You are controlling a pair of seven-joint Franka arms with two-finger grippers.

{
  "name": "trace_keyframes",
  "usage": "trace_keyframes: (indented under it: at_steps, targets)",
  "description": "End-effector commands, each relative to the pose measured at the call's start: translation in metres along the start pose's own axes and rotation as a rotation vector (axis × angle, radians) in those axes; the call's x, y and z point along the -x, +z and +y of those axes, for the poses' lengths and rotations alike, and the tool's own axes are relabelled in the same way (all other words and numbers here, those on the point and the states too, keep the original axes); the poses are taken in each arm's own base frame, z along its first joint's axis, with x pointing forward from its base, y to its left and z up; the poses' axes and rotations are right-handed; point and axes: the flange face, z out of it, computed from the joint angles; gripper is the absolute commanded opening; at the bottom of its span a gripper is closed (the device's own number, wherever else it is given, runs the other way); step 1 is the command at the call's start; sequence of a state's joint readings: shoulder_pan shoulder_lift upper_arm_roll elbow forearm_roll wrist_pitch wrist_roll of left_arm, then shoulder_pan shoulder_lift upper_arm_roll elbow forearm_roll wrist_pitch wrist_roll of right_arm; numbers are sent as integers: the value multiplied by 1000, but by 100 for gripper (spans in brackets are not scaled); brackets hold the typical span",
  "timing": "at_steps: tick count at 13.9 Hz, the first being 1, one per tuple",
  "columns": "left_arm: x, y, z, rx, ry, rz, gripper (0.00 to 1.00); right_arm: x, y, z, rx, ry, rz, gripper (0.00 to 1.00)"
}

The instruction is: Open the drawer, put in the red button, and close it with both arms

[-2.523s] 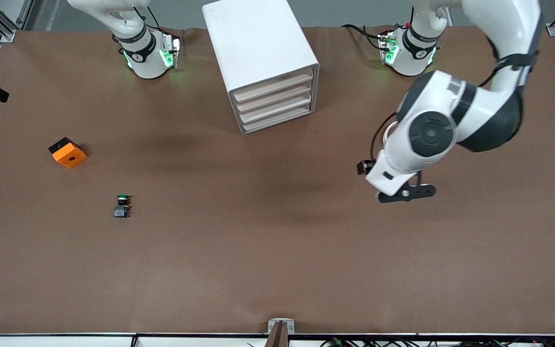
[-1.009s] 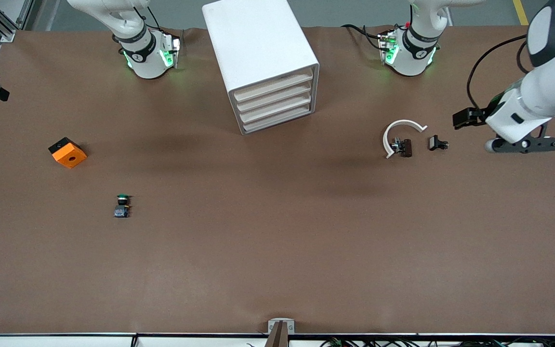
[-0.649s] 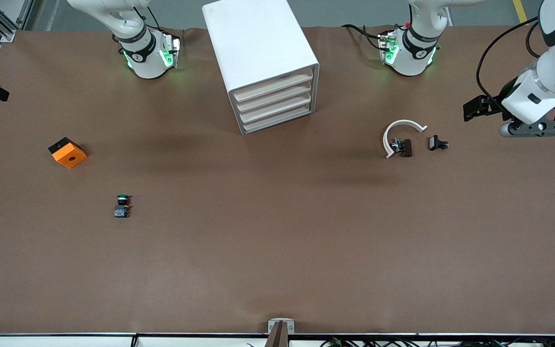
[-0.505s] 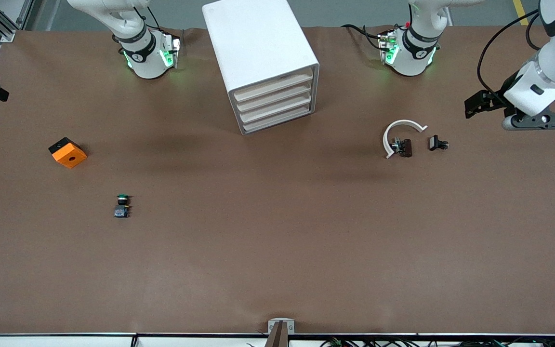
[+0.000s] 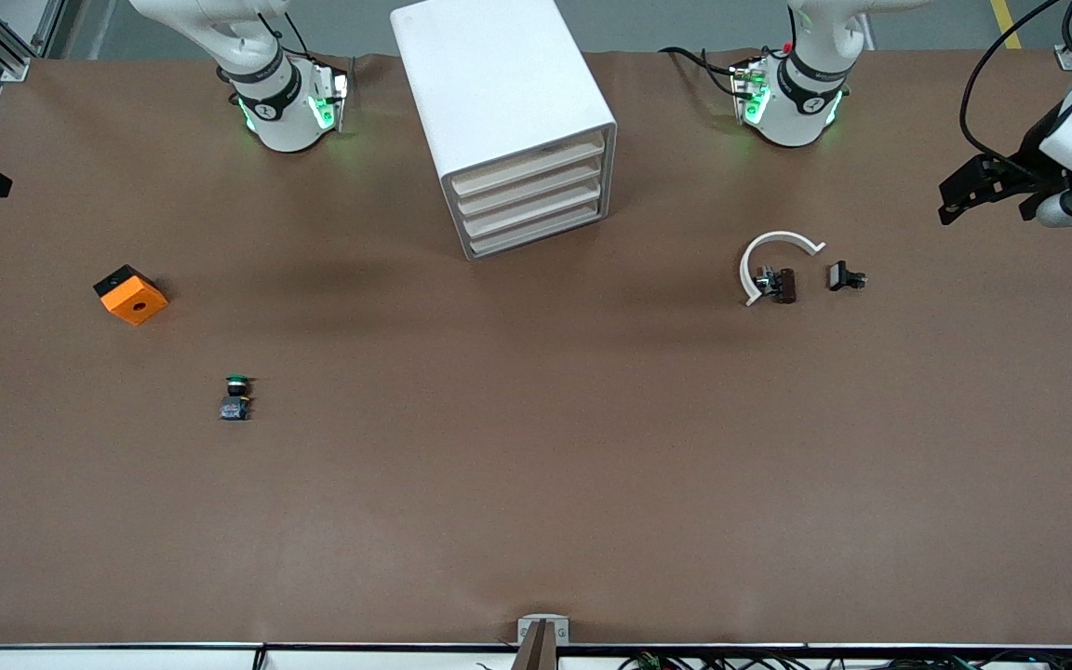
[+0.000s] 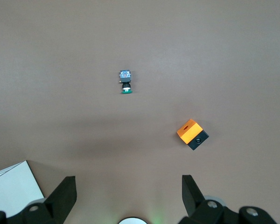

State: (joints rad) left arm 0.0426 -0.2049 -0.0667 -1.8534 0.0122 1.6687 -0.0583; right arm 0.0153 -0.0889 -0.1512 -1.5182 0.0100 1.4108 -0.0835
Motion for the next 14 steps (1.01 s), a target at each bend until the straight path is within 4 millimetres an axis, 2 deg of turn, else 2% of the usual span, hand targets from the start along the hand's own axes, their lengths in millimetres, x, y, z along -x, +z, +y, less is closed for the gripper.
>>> trace_keyframes:
  at_steps: [1, 4, 11, 14]
  targets:
    - [-2, -22, 3, 10, 10, 30, 100, 6, -3, 2, 13, -3, 14, 100]
    - [-6, -35, 7, 11, 12, 16, 100, 5, -3, 3, 13, -1, 13, 100]
    - [-6, -30, 3, 22, 6, -17, 100, 5, -3, 3, 13, 0, 13, 100]
    - [-6, -35, 7, 22, 10, -6, 100, 5, -2, 4, 11, 3, 11, 100]
